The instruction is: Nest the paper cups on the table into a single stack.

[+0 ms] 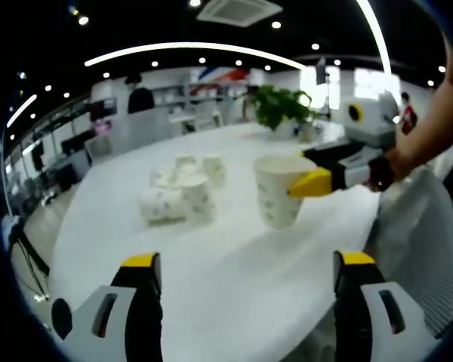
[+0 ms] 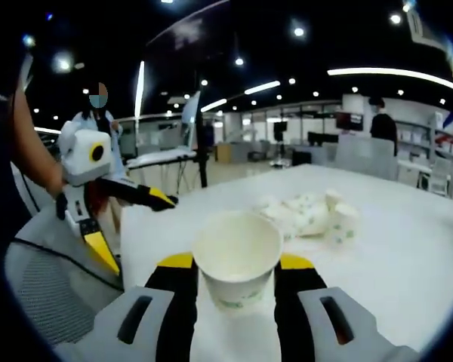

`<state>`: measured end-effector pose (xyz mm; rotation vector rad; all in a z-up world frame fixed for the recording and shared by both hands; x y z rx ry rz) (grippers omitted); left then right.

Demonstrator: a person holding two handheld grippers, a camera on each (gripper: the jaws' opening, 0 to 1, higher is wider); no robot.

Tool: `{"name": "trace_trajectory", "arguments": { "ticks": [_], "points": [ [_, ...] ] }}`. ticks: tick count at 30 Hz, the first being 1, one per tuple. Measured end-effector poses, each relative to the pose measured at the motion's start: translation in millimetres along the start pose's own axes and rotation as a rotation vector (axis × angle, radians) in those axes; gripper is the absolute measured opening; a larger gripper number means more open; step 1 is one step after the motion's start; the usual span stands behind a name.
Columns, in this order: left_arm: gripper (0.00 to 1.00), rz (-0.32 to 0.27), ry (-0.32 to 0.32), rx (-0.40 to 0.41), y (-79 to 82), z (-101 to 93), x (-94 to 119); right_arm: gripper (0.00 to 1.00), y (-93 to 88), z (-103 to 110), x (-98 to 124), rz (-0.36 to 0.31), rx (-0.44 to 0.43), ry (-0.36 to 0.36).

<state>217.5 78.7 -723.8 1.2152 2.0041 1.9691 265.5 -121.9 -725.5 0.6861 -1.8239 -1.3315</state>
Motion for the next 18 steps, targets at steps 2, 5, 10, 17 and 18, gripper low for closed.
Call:
{"name": "trace_trajectory", "arguments": {
  "ticks": [2,5,10,17,18],
  "points": [
    [0.93,0.000,-0.001,0.001,-0.2,-0.3,0.1,0.36,-3.2,2.3,-1.7,0.003,0.005,0.013],
    [0.93,-0.001,-0.001,0.002,-0.2,-0.2,0.1,0.36,-9.4,4.2,-3.3,0.015,0.010,0.025],
    [0.93,-0.006,0.004,0.007,0.4,0.0,0.5,0.36,-18.7,6.2,-4.3,0.028,0.018,0.034],
    [0.93,-0.005,0.005,0.007,-0.1,0.5,0.5,0.36,-28.9,10.4,-3.8,0.044,0.026,0.051],
    [0.93,-0.004,0.005,0.007,-0.1,0.6,0.5,0.36,-30.5,10.9,-3.7,0.046,0.024,0.054]
  ]
}}
Point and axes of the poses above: the point that each gripper's makers call its tool centre point, and the gripper's own axes: x roughly backward along the fingers, z roughly to its left, y roughly out of its top, the point moved 8 cm from there along x, roughly backward along the fingers, and after that the axes turned 12 degrees about x, right-handed, at the moved point
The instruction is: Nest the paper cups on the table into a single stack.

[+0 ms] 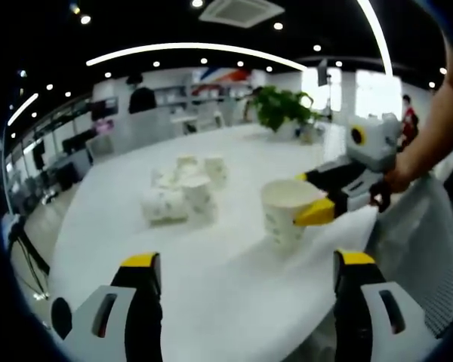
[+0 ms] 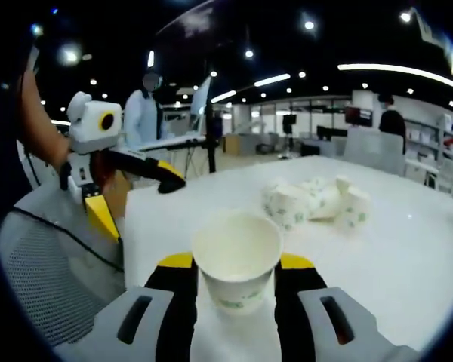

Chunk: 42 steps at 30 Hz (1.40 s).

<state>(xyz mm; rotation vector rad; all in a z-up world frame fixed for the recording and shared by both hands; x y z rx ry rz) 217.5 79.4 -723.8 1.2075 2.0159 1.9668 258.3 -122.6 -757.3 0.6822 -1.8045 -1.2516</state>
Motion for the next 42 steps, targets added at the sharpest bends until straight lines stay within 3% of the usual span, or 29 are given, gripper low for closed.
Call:
{"name": "trace_trajectory", "arguments": {
  "ticks": [8,17,28,35,42],
  "points": [
    [0.92,0.004,0.003,-0.001,-0.8,0.5,-0.1,0.37,-11.9,6.1,-2.4,0.050,0.011,0.027],
    [0.92,0.005,0.008,0.000,-0.5,1.0,-0.1,0.40,-11.8,9.0,-5.3,0.065,0.017,0.039],
    [0.93,0.000,0.014,0.000,0.7,2.4,-0.4,0.80,1.2,-2.0,1.0,0.049,-0.022,0.027],
    [0.94,-0.006,0.027,-0.002,1.3,4.2,0.0,0.95,8.5,-20.3,15.6,0.026,-0.047,-0.006],
    [0.95,-0.011,0.039,-0.003,1.6,5.5,0.5,1.00,8.2,-37.5,34.3,0.027,-0.059,-0.066]
  ]
}}
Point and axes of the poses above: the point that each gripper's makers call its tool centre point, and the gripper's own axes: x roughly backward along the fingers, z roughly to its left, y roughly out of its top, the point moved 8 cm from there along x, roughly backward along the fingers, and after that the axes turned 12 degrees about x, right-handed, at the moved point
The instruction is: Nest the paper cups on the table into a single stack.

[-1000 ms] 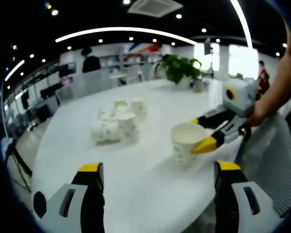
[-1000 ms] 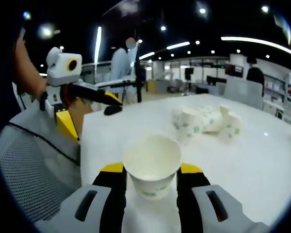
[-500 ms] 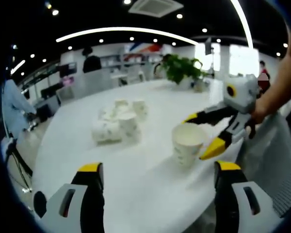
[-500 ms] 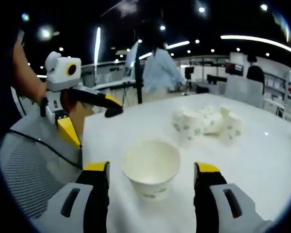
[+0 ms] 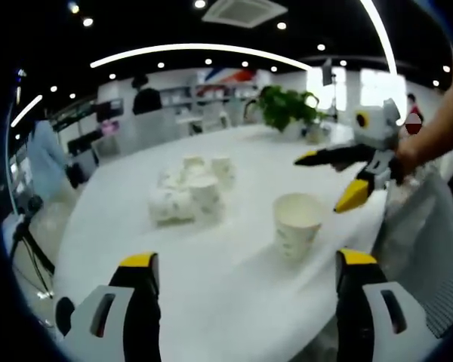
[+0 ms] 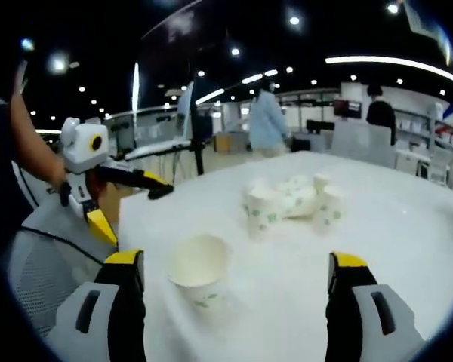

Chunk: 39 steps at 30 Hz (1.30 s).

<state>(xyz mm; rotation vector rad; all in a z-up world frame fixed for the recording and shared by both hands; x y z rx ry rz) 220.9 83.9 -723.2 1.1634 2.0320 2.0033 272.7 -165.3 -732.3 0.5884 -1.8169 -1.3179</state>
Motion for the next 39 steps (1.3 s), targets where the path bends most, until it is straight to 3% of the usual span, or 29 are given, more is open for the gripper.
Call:
{"name": "trace_trajectory", "arguments": {
  "ticks": [23,30,39],
  "points": [
    [0.96,-0.009,0.022,0.009,4.2,3.5,-0.7,0.99,-33.1,-39.9,57.2,0.043,-0.061,-0.223],
    [0.95,0.004,0.025,0.001,1.9,5.2,-0.8,0.98,-34.8,-50.3,59.3,0.043,-0.060,-0.260],
    [0.95,-0.007,0.038,0.005,2.4,6.4,1.6,0.99,-37.5,-57.9,40.9,0.033,-0.048,-0.270]
  ]
}}
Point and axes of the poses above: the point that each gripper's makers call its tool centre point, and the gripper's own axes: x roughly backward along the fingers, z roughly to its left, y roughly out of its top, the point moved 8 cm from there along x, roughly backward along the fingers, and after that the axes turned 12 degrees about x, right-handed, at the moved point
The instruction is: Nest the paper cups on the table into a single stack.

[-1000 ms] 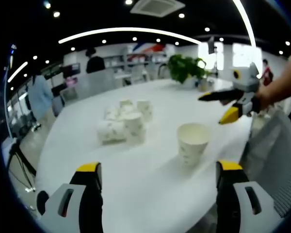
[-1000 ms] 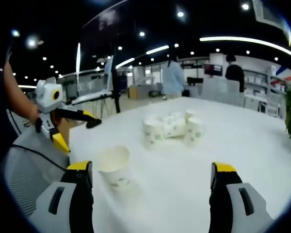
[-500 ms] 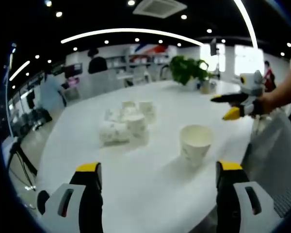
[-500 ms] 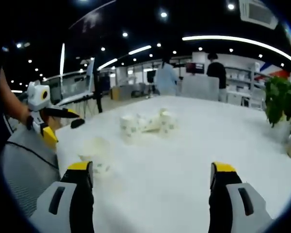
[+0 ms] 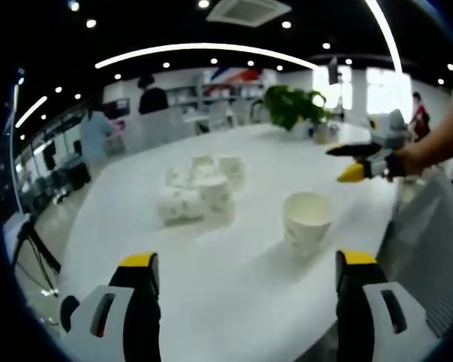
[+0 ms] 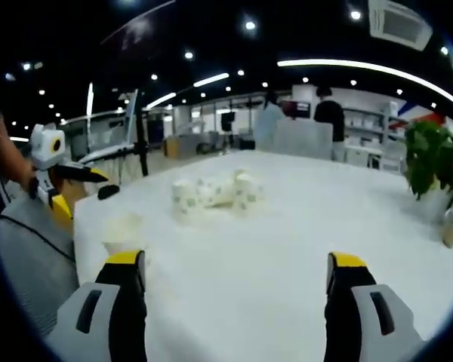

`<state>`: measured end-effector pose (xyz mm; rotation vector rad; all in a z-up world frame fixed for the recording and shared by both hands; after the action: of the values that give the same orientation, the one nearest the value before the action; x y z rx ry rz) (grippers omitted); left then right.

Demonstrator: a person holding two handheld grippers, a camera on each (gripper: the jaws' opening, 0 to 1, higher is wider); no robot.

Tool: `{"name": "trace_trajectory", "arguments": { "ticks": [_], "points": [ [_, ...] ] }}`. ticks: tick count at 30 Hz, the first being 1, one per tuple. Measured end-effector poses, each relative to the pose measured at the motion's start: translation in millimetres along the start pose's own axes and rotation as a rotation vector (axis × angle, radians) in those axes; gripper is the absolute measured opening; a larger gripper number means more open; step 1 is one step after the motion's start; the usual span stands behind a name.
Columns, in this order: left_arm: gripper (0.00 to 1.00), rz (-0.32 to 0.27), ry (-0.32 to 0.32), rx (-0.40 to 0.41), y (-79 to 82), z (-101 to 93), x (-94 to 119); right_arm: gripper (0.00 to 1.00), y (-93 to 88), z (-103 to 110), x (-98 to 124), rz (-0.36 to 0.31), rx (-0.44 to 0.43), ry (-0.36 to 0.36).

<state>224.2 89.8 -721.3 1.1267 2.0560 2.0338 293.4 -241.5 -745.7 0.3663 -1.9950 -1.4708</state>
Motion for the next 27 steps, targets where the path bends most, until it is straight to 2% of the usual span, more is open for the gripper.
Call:
{"name": "trace_trajectory", "arguments": {
  "ticks": [9,13,27],
  "points": [
    [0.95,-0.003,0.005,0.004,0.6,0.7,0.4,1.00,9.1,-7.4,-27.5,-0.010,0.007,0.014],
    [0.95,-0.003,0.006,0.003,0.5,1.2,-0.1,1.00,13.6,-9.5,-39.0,-0.041,0.020,0.019],
    [0.95,-0.001,0.010,0.012,-1.0,2.5,-0.5,1.00,21.9,-15.9,-82.9,-0.044,0.014,0.055]
  ]
}}
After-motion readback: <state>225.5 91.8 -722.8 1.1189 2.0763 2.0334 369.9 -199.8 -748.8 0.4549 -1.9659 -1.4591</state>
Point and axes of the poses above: the point that each gripper's makers call its tool centre point, and the gripper's own axes: x roughly backward along the fingers, z roughly to its left, y roughly out of its top, the point moved 8 cm from there along x, roughly backward along the fingers, and after that the axes turned 12 degrees about x, right-handed, at the moved point
